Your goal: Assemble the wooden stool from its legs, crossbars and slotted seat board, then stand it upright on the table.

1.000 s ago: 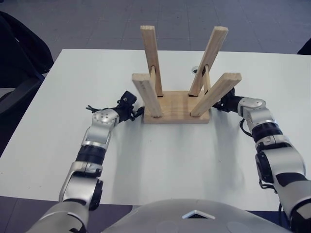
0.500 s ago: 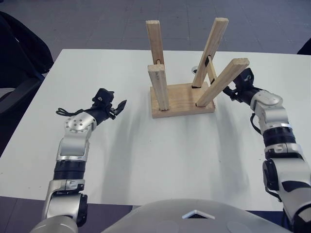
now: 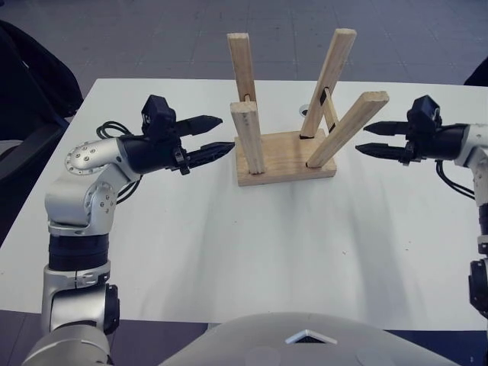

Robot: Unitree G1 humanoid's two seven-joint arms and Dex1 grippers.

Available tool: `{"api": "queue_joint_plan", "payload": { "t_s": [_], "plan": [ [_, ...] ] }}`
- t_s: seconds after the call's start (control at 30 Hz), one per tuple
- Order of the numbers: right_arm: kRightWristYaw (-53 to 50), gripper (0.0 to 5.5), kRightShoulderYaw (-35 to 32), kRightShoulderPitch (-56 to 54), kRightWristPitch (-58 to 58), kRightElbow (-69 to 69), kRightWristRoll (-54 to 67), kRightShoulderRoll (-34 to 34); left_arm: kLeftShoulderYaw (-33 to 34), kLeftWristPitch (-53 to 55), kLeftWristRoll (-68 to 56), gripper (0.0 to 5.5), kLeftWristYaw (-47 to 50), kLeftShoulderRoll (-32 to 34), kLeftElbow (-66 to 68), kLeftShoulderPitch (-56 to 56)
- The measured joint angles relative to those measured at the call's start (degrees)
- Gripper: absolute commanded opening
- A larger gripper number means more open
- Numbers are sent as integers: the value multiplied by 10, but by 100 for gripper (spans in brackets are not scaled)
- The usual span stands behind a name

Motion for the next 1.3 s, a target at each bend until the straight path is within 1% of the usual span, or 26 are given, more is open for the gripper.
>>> {"api": "queue_joint_plan", "payload": {
  "t_s": [0.23,0.37,0.4,0.43,0.5,0.53,0.57,0.6,0.63,0.67,0.7,0.77,0.8,0.83,0.93,1.0,1.07,1.17,1.27,1.3],
  "plan": [
    [27,267,14,-37,-4,31,0,5,-32,-4,3,301,-21,-12,48,-59],
    [39,267,19,-64,-18,59,-1,18,-45,-10,11,301,-40,-22,101,-92],
    [42,248,19,-67,-20,65,0,20,-46,-12,12,301,-45,-22,112,-97],
    [45,243,19,-70,-20,68,0,21,-47,-13,13,301,-49,-22,117,-99],
    [58,203,19,-80,-21,71,0,22,-50,-17,18,301,-66,-22,135,-111],
    [64,191,19,-84,-22,72,1,22,-55,-19,22,301,-74,-22,141,-116],
    [70,166,19,-85,-22,73,1,22,-58,-19,22,301,-83,-22,146,-118],
    [77,155,19,-86,-22,76,1,22,-59,-19,22,301,-92,-22,151,-119],
    [82,141,19,-86,-22,79,1,22,-59,-19,22,282,-97,-22,154,-119],
    [91,137,19,-87,-23,80,3,23,-59,-19,22,274,-103,-22,155,-119],
    [100,130,19,-87,-26,81,5,23,-60,-18,21,250,-112,-22,156,-121],
    [113,129,20,-87,-29,83,6,22,-61,-11,21,215,-120,-22,157,-124],
    [120,129,20,-87,-30,83,6,21,-61,-6,20,207,-129,-21,158,-126],
    [127,129,21,-87,-32,83,6,21,-62,-3,19,181,-136,-21,158,-127],
    [148,129,22,-87,-35,83,7,20,-67,12,10,134,-162,-21,158,-141],
    [162,126,22,-88,-33,82,12,18,-69,17,10,132,-178,-14,159,-146],
    [177,121,23,-84,-11,59,17,13,-72,22,9,132,-200,-1,156,-147],
    [194,111,22,-57,51,-24,63,-9,-66,49,-15,124,-222,32,122,-138],
    [192,106,1,-13,128,-132,126,-38,-25,95,-68,123,-216,59,35,-76],
    [191,105,-13,12,167,-185,157,-55,1,124,-101,122,-209,76,-14,-41]
  ]
}}
